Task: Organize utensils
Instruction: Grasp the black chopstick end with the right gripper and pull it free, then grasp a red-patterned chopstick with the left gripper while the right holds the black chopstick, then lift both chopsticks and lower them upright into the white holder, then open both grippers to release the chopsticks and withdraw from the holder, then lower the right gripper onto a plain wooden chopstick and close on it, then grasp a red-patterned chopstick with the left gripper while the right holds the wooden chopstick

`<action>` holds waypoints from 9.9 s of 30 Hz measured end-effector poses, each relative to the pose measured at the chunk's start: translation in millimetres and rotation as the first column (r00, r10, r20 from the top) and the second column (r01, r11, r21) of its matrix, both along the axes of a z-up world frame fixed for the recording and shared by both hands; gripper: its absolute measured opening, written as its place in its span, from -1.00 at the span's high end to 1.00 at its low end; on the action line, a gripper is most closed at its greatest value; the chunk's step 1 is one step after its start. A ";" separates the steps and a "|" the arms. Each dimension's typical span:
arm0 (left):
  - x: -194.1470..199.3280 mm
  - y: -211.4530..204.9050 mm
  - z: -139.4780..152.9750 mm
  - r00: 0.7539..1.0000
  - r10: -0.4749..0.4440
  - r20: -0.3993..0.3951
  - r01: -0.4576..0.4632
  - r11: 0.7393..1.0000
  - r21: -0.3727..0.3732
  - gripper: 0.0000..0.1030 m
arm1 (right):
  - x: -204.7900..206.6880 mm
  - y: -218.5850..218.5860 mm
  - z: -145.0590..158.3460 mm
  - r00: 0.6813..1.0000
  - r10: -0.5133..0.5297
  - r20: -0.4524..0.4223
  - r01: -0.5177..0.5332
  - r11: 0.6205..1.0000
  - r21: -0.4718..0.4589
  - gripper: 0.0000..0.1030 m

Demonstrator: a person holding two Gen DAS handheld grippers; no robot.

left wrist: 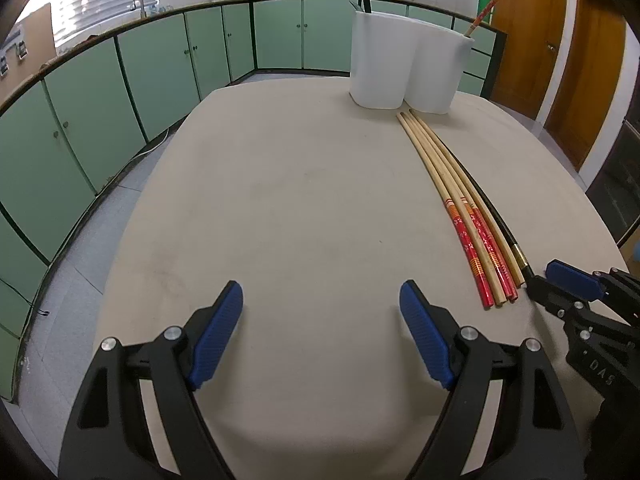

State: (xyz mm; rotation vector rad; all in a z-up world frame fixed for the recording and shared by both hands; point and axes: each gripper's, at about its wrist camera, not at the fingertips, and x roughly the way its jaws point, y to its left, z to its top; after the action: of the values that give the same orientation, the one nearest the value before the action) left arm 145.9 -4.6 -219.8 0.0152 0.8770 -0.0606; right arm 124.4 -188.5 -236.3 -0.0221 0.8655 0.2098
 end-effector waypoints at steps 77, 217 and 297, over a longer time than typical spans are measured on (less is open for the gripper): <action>-1.6 -64.8 -6.7 0.997 -0.074 -0.014 0.074 0.997 -0.018 0.91 | 1.4 -40.4 -5.4 0.998 -0.059 -0.005 0.060 0.997 0.053 0.87; -29.2 -5.9 46.9 0.969 -0.033 0.245 0.031 0.999 0.011 -0.56 | -5.7 -33.2 49.2 0.979 -0.062 0.193 0.045 0.995 0.092 -0.82; -11.5 -70.5 -1.6 0.992 -0.123 0.004 0.123 0.992 0.000 -0.60 | -1.3 -42.3 -1.0 0.998 -0.060 0.006 0.060 0.997 0.044 0.87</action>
State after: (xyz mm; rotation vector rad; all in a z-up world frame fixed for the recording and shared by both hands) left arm 134.4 -75.2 -221.4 0.0691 0.8710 -0.1765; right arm 123.1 -230.7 -237.3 0.0437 0.8532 0.1723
